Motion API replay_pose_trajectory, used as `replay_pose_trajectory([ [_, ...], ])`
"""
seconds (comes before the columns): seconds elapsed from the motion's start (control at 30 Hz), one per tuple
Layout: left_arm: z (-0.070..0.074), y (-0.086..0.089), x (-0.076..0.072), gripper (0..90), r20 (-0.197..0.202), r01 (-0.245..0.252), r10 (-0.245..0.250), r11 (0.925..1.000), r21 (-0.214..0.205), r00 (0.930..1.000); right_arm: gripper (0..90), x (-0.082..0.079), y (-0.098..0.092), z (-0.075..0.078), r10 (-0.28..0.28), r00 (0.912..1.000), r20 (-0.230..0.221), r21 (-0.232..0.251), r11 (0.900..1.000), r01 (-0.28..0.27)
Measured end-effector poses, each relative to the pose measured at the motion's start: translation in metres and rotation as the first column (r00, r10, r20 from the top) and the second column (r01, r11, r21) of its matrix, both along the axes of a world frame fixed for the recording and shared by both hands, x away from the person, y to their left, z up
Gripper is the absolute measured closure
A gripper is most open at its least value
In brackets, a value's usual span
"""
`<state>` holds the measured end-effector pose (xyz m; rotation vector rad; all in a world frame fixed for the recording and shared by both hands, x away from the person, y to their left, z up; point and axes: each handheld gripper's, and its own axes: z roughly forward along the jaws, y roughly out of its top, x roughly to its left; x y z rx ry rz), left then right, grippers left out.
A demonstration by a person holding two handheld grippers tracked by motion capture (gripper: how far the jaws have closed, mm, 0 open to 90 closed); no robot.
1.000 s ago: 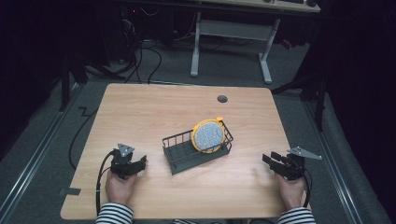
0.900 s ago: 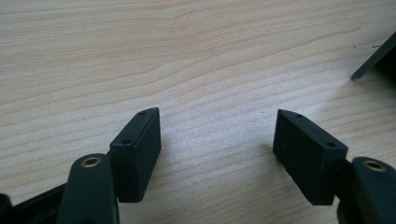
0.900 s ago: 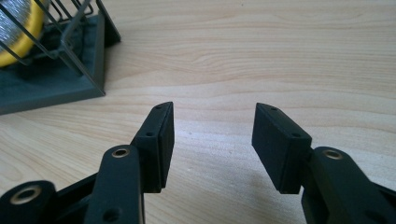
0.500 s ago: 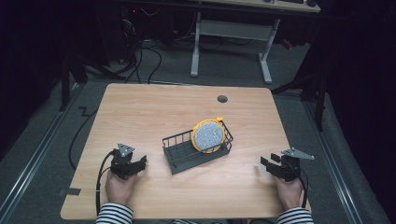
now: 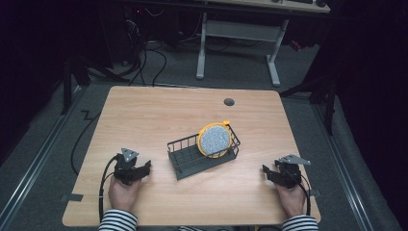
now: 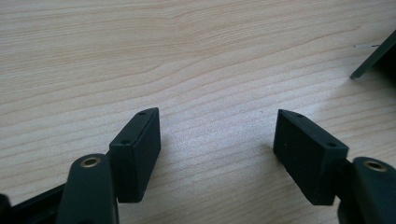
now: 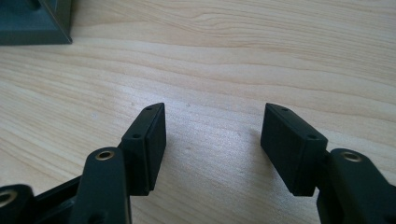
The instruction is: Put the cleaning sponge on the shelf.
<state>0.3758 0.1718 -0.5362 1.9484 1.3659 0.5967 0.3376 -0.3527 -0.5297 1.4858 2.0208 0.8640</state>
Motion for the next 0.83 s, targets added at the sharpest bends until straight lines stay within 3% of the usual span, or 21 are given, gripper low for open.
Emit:
replay_pose_trajectory([
  [0.83, 0.0, -0.0002, 0.0002, 30.7, -0.002, 0.004, -0.004, 1.0, -0.001, 1.0, 36.7, -0.0001, 0.0008, -0.0001, 0.003, 1.0, -0.004, -0.005, 1.0, -0.003],
])
